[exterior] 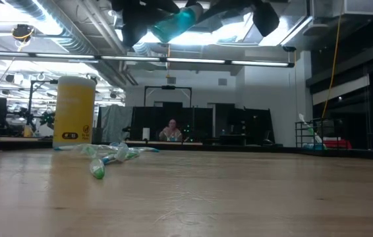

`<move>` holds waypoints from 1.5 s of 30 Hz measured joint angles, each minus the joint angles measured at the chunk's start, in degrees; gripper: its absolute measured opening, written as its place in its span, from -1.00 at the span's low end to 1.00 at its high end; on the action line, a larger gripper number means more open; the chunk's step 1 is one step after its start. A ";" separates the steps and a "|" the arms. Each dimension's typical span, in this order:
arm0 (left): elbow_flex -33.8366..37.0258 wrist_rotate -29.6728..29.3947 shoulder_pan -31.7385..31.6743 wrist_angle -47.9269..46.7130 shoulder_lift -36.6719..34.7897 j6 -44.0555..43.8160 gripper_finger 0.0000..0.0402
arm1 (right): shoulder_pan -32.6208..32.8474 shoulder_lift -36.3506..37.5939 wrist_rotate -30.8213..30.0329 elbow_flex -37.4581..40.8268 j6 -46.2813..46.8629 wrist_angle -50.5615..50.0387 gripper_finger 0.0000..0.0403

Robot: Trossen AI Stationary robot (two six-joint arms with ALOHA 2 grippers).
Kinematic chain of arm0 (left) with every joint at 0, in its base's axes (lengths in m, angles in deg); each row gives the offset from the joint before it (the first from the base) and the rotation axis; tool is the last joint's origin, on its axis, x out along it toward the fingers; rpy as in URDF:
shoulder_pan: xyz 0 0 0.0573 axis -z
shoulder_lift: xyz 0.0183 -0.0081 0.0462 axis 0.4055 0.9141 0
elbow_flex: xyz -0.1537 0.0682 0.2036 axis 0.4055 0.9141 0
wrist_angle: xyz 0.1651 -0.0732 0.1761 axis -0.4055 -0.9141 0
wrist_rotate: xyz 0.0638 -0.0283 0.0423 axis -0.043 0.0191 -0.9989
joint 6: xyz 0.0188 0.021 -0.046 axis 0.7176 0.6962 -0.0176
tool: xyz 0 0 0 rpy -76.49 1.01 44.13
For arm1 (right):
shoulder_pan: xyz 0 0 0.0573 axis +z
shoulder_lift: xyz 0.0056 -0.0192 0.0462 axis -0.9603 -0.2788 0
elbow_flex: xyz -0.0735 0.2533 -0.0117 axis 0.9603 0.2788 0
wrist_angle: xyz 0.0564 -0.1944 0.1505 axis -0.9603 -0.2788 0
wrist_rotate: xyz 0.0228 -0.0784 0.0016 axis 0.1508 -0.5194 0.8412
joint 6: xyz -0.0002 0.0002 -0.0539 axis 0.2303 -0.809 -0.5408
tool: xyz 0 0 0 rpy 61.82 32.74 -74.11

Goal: Pick & Place toothbrushing station
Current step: Put the blue mouthwash into the mesh organizer

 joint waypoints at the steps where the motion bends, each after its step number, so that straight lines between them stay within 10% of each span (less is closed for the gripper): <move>1: 0.08 -0.11 0.02 -0.37 -0.18 0.02 -0.52 | -0.24 0.10 -0.44 -0.08 -0.30 -0.01 -0.53; 21: 0.14 -6.63 3.38 -16.88 -19.48 -2.18 -0.32 | -14.54 0.21 1.34 -0.14 -2.29 -17.60 -0.53; 36: 0.14 -16.05 9.97 -23.45 -28.43 -9.79 -0.34 | -25.23 0.24 0.04 -0.12 32.06 -66.77 -0.53; 45: 0.16 -14.84 12.64 -26.43 -29.33 -13.73 -0.34 | -35.97 0.14 -2.51 0.43 38.01 -69.58 -0.53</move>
